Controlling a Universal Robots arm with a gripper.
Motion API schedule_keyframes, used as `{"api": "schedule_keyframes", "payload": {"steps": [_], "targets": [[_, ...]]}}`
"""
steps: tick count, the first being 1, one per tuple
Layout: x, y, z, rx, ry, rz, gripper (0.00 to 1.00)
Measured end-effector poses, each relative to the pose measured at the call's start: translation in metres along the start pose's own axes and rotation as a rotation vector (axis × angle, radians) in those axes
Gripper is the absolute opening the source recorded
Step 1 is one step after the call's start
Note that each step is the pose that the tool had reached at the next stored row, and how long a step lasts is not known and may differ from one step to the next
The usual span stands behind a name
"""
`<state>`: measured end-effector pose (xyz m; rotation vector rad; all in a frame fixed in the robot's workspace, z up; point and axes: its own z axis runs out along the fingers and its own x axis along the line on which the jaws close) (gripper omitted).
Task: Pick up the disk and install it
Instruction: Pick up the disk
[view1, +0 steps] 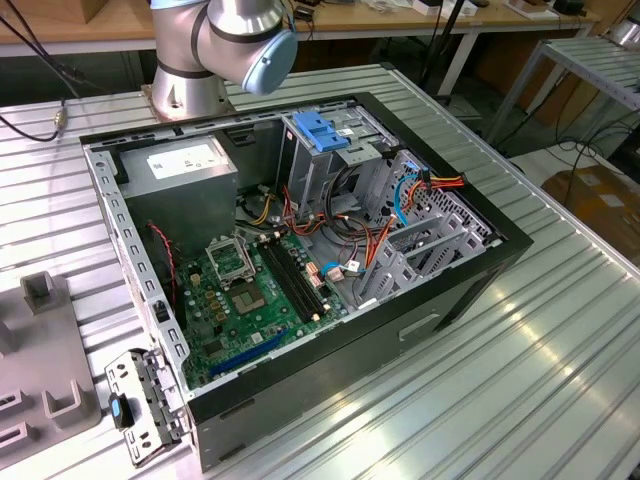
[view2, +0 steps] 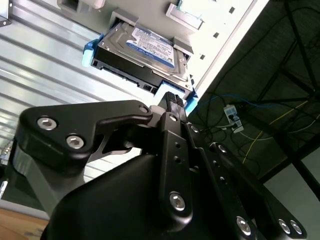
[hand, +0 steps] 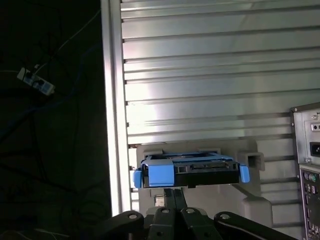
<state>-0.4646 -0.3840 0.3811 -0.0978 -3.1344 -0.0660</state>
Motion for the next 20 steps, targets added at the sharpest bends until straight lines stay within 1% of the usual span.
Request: {"api": "schedule_keyframes", "payload": {"steps": [4,6,7,8,10,17,20], "targets": [[0.0,0.0,0.0,0.0003,0.0018,-0.044,0.11],[0.0,0.0,0.0,0.0005,0.003,-0.071,0.11],[0.0,0.0,0.0,0.0007,0.0041,-0.098,0.11],[0.0,0.0,-0.0001,0.0008,0.0049,-0.115,0.11],[0.0,0.0,0.0,0.0009,0.0059,-0.141,0.11],[0.0,0.0,-0.0001,0.0019,0.0124,-0.295,0.11],[0.0,0.0,-0.0001,0.0022,0.0139,-0.329,0.11]]}}
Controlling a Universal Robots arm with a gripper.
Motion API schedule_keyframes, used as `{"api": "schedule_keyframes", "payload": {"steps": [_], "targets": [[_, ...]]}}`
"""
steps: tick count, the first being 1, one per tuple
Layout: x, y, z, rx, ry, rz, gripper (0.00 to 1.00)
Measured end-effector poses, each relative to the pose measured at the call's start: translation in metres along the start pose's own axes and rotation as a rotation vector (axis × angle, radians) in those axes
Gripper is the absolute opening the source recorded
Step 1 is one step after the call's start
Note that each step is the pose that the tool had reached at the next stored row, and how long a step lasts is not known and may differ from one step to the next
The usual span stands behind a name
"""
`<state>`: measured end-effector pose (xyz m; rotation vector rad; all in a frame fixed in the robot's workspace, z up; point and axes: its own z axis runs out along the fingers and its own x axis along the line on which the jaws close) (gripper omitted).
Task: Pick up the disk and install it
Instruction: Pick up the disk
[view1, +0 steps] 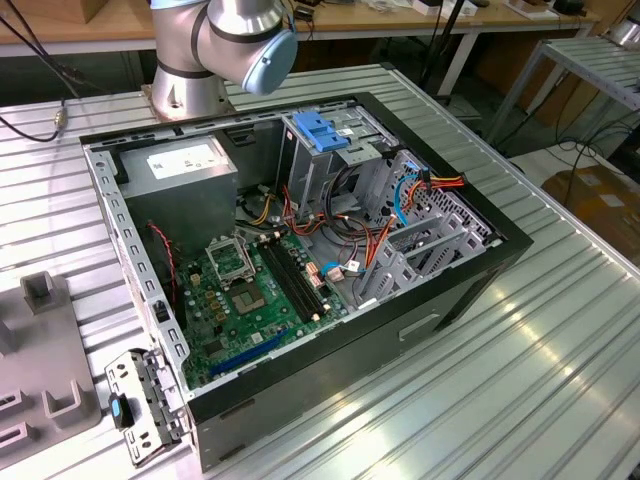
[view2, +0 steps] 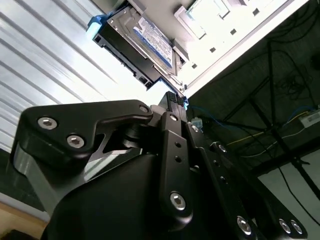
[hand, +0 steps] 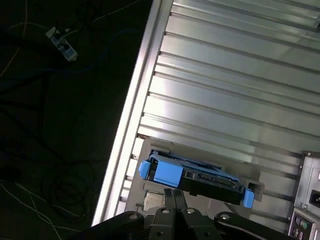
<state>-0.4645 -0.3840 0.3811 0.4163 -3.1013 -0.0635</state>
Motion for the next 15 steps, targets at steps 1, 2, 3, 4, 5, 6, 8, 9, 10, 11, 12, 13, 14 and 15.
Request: {"api": "schedule_keyframes", "payload": {"steps": [1,2,3,4,5,6,8,9,10,11,12,13,14,15], "targets": [[0.0,0.0,0.0,0.0,0.0005,-0.012,0.11],[0.0,0.0,0.0,0.0001,0.0011,-0.024,0.11],[0.0,0.0,0.0,0.0002,0.0015,-0.036,0.11],[0.0,0.0,0.0,0.0003,0.0019,-0.047,0.11],[0.0,0.0,0.0,0.0003,0.0024,-0.059,0.11],[0.0,0.0,0.0,0.0005,0.0032,-0.077,0.11],[0.0,0.0,0.0,0.0006,0.0047,-0.113,0.11],[0.0,0.0,0.0,0.0007,0.0052,-0.124,0.11],[0.0,0.0,0.0,0.0008,0.0057,-0.137,0.11],[0.0,0.0,0.0,0.0009,0.0062,-0.149,0.11],[0.0,0.0,0.0,0.001,0.0069,-0.167,0.11],[0.0,0.0,0.0,0.0011,0.0075,-0.179,0.11],[0.0,0.0,0.0,0.0012,0.0086,-0.206,0.11],[0.0,0.0,0.0,0.0013,0.0092,-0.219,0.11]]}}
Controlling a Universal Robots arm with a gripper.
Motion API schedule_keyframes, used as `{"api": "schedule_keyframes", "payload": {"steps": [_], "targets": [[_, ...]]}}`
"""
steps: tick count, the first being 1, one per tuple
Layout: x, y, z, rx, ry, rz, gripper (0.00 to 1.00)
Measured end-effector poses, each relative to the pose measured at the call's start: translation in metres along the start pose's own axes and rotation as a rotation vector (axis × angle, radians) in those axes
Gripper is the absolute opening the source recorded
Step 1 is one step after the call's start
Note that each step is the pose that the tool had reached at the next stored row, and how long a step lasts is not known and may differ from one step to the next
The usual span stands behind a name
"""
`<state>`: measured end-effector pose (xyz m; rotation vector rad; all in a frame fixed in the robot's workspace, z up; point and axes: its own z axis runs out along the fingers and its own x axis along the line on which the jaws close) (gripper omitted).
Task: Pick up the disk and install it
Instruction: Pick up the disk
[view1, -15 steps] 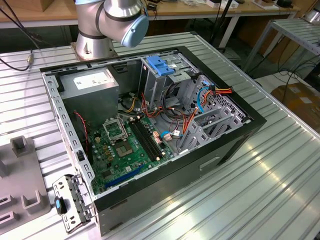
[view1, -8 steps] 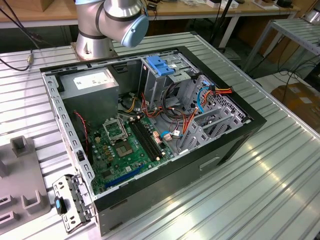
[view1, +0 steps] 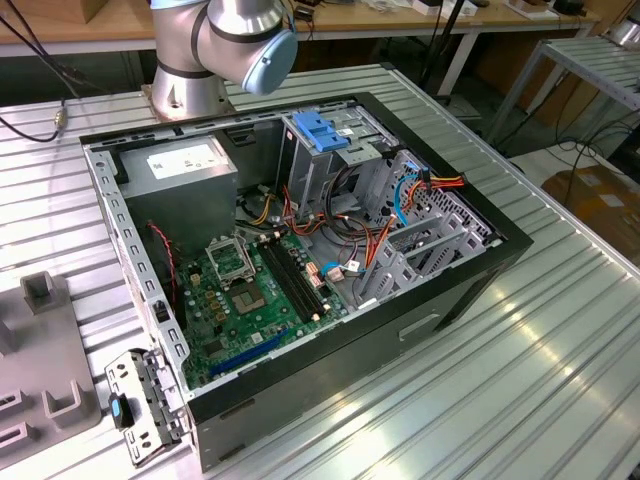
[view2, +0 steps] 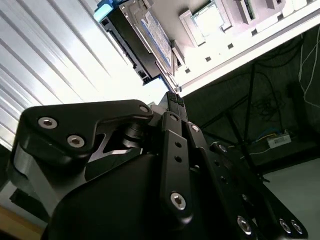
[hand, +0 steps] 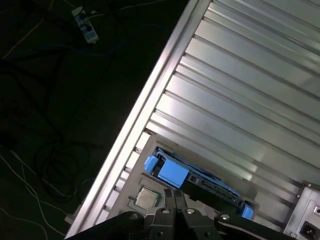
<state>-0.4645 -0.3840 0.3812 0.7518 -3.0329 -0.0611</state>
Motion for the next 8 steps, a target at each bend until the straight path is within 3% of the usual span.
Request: {"api": "schedule_keyframes", "payload": {"steps": [4,8], "targets": [[0.0,0.0,0.0,0.0006,0.0036,-0.086,0.11],[0.0,0.0,0.0,0.0009,0.0059,-0.142,0.11]]}}
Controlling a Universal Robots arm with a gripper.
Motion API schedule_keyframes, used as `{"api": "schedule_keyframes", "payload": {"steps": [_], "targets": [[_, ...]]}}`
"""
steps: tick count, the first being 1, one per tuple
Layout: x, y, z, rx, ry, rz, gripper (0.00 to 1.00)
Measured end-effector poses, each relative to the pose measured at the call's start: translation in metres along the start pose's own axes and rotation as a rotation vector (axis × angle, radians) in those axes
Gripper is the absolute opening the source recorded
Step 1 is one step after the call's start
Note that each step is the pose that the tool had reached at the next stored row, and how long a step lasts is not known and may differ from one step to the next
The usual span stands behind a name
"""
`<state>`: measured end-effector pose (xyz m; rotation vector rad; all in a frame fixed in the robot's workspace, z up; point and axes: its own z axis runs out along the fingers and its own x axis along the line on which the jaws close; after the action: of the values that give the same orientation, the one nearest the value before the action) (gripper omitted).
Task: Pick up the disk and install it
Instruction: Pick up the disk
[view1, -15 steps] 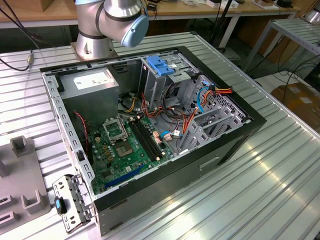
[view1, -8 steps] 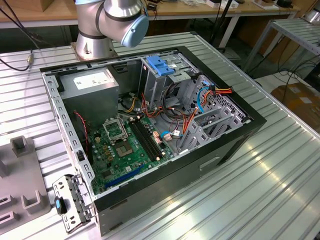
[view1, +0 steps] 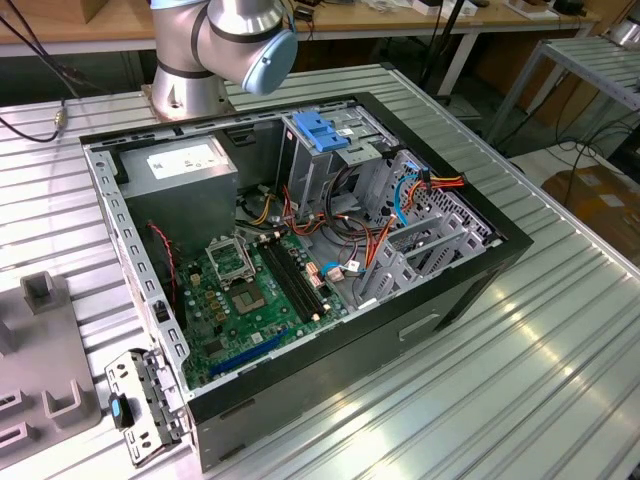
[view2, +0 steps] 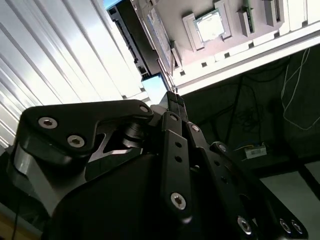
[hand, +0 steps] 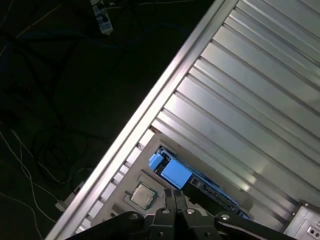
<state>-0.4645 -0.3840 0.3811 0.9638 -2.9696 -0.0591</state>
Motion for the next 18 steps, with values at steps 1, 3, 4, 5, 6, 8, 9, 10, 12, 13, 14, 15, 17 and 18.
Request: {"api": "schedule_keyframes", "payload": {"steps": [1,3,4,5,6,8,9,10,12,13,14,15,17,18], "targets": [[0.0,0.0,0.0,0.0001,0.0005,-0.009,0.11],[0.0,0.0,0.0,0.0002,0.0014,-0.032,0.11],[0.0,0.0,0.0,0.0003,0.0018,-0.044,0.11],[0.0,0.0,0.0,0.0003,0.0023,-0.054,0.11],[0.0,0.0,0.0,0.0004,0.0026,-0.064,0.11],[0.0,0.0,0.0001,0.0007,0.0042,-0.101,0.11],[0.0,0.0,0.0,0.0008,0.0048,-0.114,0.11],[0.0,0.0,0.0,0.0009,0.0058,-0.136,0.11],[0.0,-0.0001,0.0001,0.0011,0.007,-0.17,0.11],[0.0,-0.0001,0.0002,0.0012,0.0079,-0.189,0.11],[0.0,-0.0001,0.0003,0.0013,0.0089,-0.212,0.11],[0.0,0.0,0.0003,0.0015,0.0096,-0.229,0.11],[0.0,-0.0001,0.0005,0.0017,0.0112,-0.268,0.11],[0.0,-0.0001,0.0006,0.0018,0.0121,-0.289,0.11]]}}
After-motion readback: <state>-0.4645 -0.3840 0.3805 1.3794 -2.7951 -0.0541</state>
